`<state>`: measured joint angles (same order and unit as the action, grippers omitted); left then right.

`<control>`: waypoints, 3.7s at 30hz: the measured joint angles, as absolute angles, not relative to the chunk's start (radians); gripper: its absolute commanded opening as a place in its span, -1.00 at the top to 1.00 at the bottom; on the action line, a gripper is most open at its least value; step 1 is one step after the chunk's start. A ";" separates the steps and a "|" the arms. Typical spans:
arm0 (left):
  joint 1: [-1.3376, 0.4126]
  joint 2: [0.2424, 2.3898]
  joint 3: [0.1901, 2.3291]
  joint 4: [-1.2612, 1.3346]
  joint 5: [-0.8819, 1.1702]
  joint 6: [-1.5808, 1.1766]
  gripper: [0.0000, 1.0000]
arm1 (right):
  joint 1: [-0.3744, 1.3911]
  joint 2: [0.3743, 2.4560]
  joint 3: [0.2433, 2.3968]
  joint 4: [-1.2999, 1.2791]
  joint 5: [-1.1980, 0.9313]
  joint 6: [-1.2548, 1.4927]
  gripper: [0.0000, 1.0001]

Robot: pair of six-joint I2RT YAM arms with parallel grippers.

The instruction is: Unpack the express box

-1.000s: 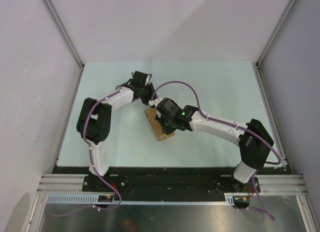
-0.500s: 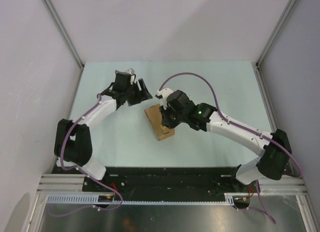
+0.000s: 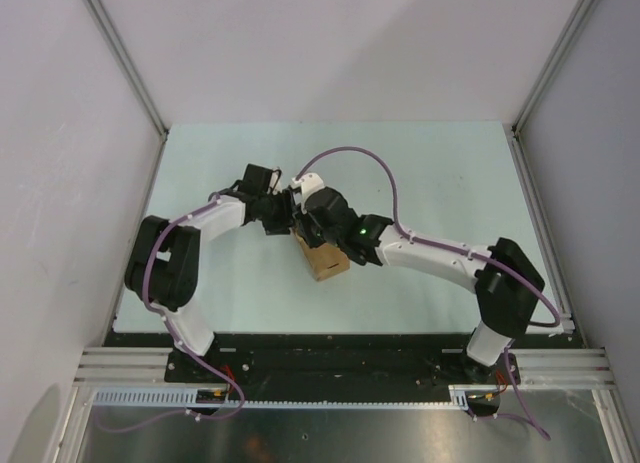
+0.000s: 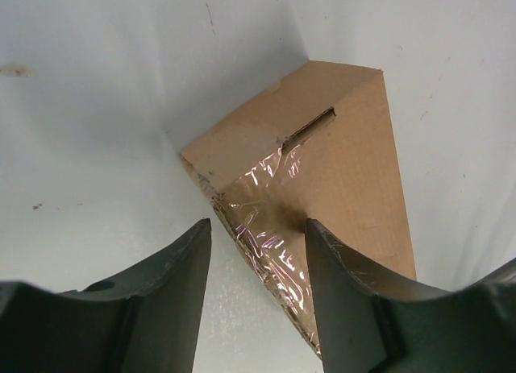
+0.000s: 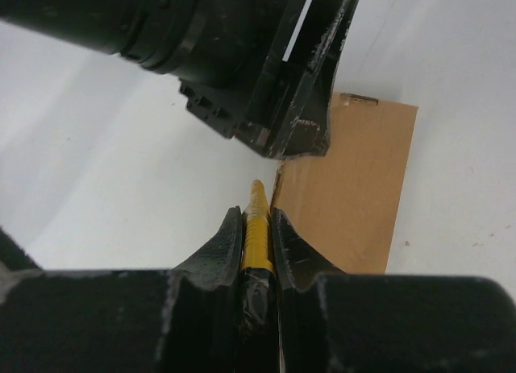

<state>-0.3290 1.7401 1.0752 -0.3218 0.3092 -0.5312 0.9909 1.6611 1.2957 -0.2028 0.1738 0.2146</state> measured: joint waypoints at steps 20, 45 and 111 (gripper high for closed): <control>-0.327 1.756 1.083 -0.323 0.327 -0.514 -0.01 | 1.000 1.774 1.290 -0.078 0.314 0.259 1.00; -0.327 1.767 1.090 -0.332 0.328 -0.516 0.06 | 0.995 1.763 1.251 -0.070 0.300 0.299 1.00; -0.327 1.786 1.123 -0.387 0.303 -0.587 0.51 | 1.120 1.683 1.208 -0.333 0.348 0.383 1.00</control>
